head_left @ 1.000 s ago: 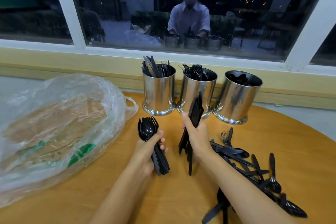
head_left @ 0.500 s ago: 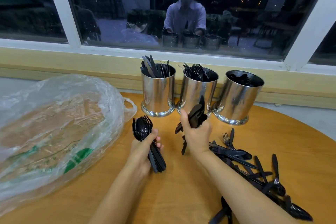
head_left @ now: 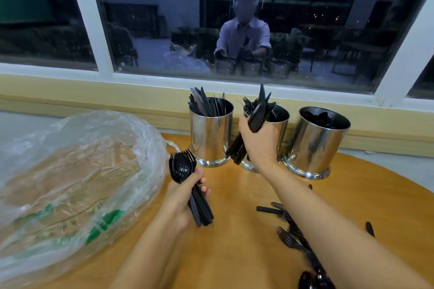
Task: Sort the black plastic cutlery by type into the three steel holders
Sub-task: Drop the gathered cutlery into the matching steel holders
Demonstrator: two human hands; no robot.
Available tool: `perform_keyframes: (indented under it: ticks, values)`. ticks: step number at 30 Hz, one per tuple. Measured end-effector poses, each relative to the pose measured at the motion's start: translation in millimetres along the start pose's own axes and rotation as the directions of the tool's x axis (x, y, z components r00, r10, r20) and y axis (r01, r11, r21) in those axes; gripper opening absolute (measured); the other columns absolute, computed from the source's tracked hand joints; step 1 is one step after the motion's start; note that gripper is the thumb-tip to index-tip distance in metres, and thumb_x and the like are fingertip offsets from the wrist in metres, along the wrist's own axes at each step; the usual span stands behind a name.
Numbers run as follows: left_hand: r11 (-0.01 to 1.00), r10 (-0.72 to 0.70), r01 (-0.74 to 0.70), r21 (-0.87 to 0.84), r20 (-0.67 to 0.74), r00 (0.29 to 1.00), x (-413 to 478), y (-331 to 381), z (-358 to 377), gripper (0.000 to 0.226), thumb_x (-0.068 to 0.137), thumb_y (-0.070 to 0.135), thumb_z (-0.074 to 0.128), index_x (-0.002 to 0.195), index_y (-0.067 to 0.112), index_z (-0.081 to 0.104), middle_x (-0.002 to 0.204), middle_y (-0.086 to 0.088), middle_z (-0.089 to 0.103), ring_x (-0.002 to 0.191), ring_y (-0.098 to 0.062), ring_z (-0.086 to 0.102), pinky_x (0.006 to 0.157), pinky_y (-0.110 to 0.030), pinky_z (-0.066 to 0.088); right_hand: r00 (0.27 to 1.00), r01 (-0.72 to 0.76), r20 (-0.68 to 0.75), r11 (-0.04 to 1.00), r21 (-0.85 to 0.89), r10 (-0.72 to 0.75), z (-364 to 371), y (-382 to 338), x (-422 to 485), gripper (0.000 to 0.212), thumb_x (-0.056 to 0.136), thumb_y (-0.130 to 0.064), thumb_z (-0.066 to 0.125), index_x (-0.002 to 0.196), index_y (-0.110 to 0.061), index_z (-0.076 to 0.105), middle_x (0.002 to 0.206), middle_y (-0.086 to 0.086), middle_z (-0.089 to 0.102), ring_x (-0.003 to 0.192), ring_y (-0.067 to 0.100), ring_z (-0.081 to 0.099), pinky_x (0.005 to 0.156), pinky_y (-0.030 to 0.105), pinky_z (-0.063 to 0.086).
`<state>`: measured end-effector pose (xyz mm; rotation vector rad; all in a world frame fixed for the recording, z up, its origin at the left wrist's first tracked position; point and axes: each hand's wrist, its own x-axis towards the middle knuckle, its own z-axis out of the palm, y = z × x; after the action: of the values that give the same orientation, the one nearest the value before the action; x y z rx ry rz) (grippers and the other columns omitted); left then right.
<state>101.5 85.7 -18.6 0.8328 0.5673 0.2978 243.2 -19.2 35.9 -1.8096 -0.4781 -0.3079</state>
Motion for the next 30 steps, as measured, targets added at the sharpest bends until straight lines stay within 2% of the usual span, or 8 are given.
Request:
perform_keyframes:
  ticks: [9,12,15,19,22,24,26,30]
  values:
    - [0.999,-0.001,0.004,-0.034,0.096,0.995,34,49,18,0.010,0.091,0.014,0.066,0.085,0.007,0.061,0.062,0.000,0.056,0.048,-0.009,0.052,0.054,-0.025,0.056,0.986,0.130,-0.094,0.990,-0.062,-0.135,65,-57,113,0.051,0.094,-0.042,0.055,0.053,-0.021,0.035,0.050,-0.005,0.042,0.048,0.013,0.042,0.047,0.029,0.029]
    - [0.999,0.011,-0.007,-0.039,0.114,0.993,42,59,19,0.009,0.089,0.013,0.068,0.086,0.008,0.061,0.064,-0.001,0.055,0.050,-0.010,0.051,0.057,-0.027,0.055,0.987,0.093,0.150,0.957,-0.275,-0.053,86,-31,117,0.043,0.091,-0.050,0.057,0.063,-0.018,0.049,0.063,-0.001,0.053,0.064,0.023,0.055,0.053,0.030,0.038]
    - [1.000,0.003,0.000,-0.021,0.137,0.991,46,65,18,0.013,0.082,0.013,0.072,0.088,0.007,0.062,0.066,-0.002,0.056,0.050,-0.011,0.052,0.058,-0.029,0.055,0.924,0.139,0.379,0.887,-0.441,0.044,94,-17,117,0.040,0.081,-0.057,0.068,0.074,-0.019,0.054,0.077,0.002,0.060,0.077,0.025,0.060,0.059,0.033,0.045]
    - [0.999,-0.035,0.037,-0.006,0.189,0.981,41,67,16,0.024,0.074,0.015,0.075,0.093,0.007,0.063,0.068,-0.002,0.057,0.052,-0.011,0.053,0.062,-0.029,0.056,0.880,0.198,0.471,0.857,-0.476,0.058,86,-29,125,0.058,0.076,-0.052,0.075,0.107,-0.005,0.061,0.104,0.010,0.065,0.097,0.027,0.062,0.083,0.040,0.053]
    - [0.997,-0.068,0.073,-0.015,0.220,0.973,30,67,18,0.023,0.074,0.015,0.075,0.094,0.007,0.065,0.069,-0.002,0.059,0.054,-0.012,0.054,0.066,-0.030,0.057,0.887,0.260,0.461,0.790,-0.555,0.033,70,-39,117,0.068,0.077,-0.047,0.076,0.123,-0.001,0.054,0.122,0.012,0.057,0.105,0.027,0.059,0.083,0.035,0.051]
    - [0.995,-0.096,0.101,-0.009,0.253,0.963,18,66,19,0.026,0.074,0.014,0.075,0.097,0.006,0.067,0.071,-0.003,0.060,0.056,-0.012,0.054,0.067,-0.030,0.057,0.918,0.264,0.389,0.848,-0.459,-0.075,54,-47,98,0.053,0.083,-0.044,0.072,0.117,-0.006,0.058,0.108,0.005,0.057,0.093,0.020,0.057,0.075,0.030,0.043]
    - [0.992,-0.124,0.129,0.000,0.290,0.949,3,62,20,0.028,0.075,0.013,0.074,0.101,0.006,0.067,0.072,-0.003,0.060,0.058,-0.013,0.054,0.068,-0.030,0.056,0.901,0.202,0.426,0.950,-0.236,-0.086,35,-55,68,0.034,0.090,-0.043,0.064,0.102,-0.011,0.065,0.084,-0.004,0.058,0.075,0.009,0.053,0.068,0.025,0.040]
    - [0.989,-0.146,0.133,0.062,0.364,0.920,-26,47,23,0.033,0.081,0.013,0.070,0.112,0.004,0.066,0.077,-0.004,0.061,0.062,-0.014,0.056,0.073,-0.031,0.056,0.710,-0.041,0.701,0.997,-0.063,0.074,0,-54,0,0.045,0.093,-0.049,0.053,0.103,-0.008,0.069,0.065,-0.007,0.054,0.056,0.004,0.046,0.051,0.015,0.038]
